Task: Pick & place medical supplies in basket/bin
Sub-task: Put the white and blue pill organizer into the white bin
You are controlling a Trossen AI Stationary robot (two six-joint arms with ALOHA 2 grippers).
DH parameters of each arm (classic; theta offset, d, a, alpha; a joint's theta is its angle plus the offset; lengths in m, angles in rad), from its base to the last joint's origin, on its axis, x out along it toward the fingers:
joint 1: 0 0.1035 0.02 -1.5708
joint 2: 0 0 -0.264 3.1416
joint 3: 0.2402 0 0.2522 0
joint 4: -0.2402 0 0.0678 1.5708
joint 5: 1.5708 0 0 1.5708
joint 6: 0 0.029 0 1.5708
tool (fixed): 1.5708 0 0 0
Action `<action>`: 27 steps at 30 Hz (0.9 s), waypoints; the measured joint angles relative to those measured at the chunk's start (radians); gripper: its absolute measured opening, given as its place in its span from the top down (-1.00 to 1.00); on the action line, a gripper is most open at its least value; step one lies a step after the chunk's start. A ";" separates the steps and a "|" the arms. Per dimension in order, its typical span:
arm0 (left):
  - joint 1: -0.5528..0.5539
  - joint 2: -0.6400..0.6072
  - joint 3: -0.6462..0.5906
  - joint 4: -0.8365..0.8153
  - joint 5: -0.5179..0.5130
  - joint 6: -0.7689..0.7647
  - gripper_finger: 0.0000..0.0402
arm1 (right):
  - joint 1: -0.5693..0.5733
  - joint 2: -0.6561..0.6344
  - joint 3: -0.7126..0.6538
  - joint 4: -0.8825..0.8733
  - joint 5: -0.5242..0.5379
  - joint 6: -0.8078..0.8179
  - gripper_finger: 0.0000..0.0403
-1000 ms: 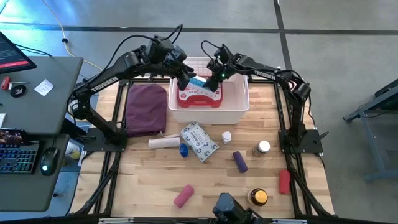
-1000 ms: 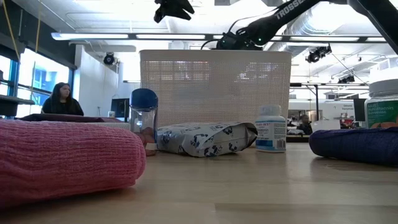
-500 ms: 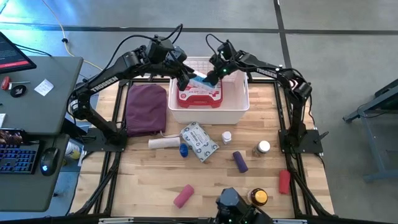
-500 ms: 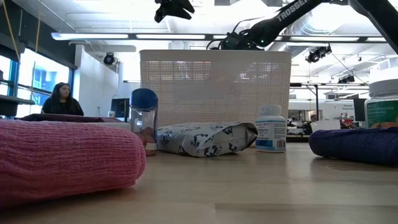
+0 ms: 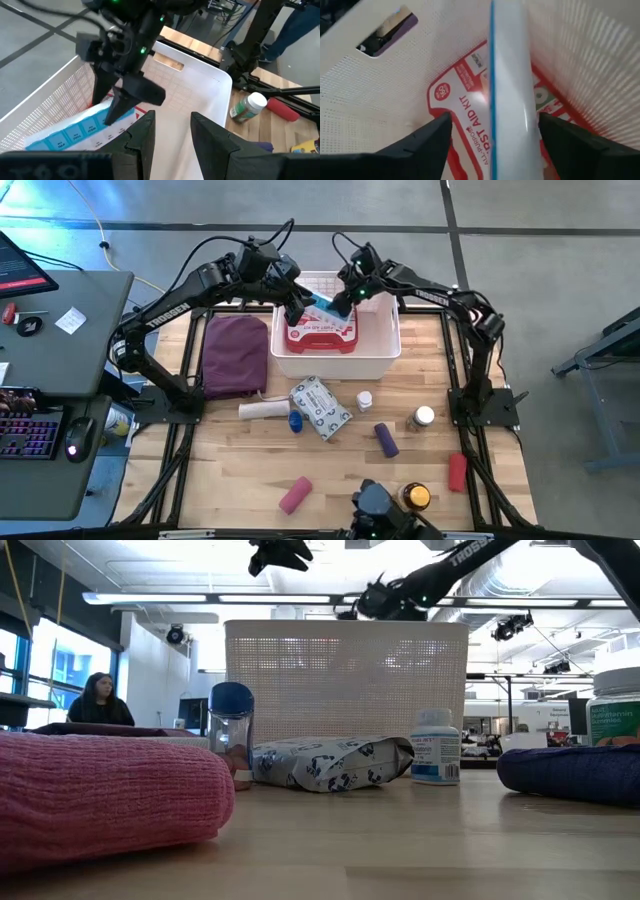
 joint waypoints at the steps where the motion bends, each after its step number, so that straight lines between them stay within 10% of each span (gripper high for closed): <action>1: 0.000 0.004 0.001 0.000 0.000 0.003 0.20 | 0.000 -0.011 0.000 -0.001 0.014 -0.012 -0.39; 27: -0.022 0.138 0.000 -0.120 0.053 -0.041 0.20 | 0.025 -0.089 0.002 -0.214 0.236 -0.088 -0.21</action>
